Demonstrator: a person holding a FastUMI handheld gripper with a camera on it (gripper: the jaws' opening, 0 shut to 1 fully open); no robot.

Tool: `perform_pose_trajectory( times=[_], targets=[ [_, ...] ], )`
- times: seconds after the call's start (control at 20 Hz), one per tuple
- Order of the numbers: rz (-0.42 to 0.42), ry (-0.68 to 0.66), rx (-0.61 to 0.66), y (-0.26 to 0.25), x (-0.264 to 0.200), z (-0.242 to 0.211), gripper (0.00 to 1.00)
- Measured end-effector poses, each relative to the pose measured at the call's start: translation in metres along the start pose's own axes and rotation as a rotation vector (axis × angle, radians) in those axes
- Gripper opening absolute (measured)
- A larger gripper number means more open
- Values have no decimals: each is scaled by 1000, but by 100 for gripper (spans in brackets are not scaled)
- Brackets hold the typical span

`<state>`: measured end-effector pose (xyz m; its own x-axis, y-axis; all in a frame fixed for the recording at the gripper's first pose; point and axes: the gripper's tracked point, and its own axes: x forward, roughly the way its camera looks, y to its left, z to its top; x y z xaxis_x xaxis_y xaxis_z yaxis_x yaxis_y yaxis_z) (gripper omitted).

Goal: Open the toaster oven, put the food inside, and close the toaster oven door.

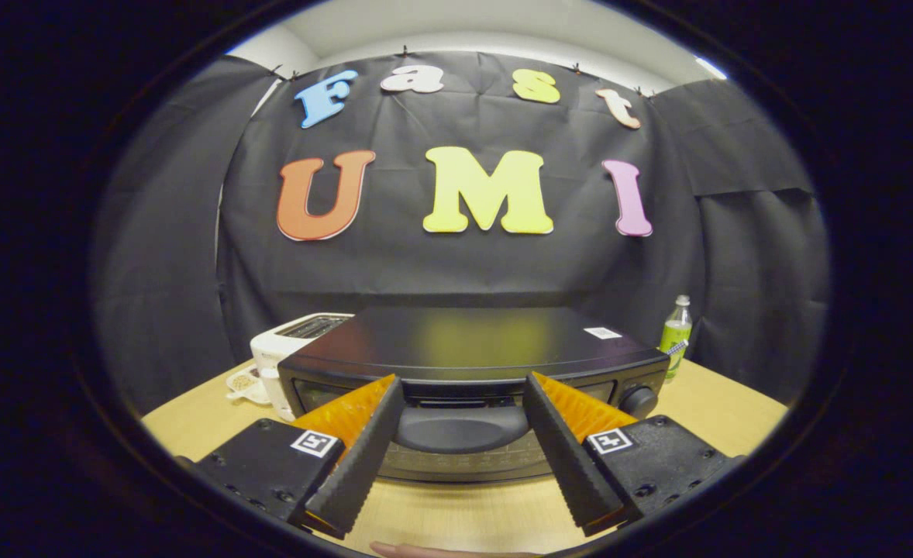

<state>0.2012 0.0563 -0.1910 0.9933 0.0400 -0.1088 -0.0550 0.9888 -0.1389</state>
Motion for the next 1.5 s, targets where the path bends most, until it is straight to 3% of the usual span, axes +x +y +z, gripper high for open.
perform_pose_trajectory(
  times=[0.75, 1.15, 1.35, 1.5],
  targets=[
    [2, 180, 23, 0, -54, -29, 100],
    [31, 430, 16, 1, -97, -90, 100],
    [34, 493, -65, 3, -102, -113, 100],
    [45, 584, -57, 7, -107, -134, 100]
  ],
)
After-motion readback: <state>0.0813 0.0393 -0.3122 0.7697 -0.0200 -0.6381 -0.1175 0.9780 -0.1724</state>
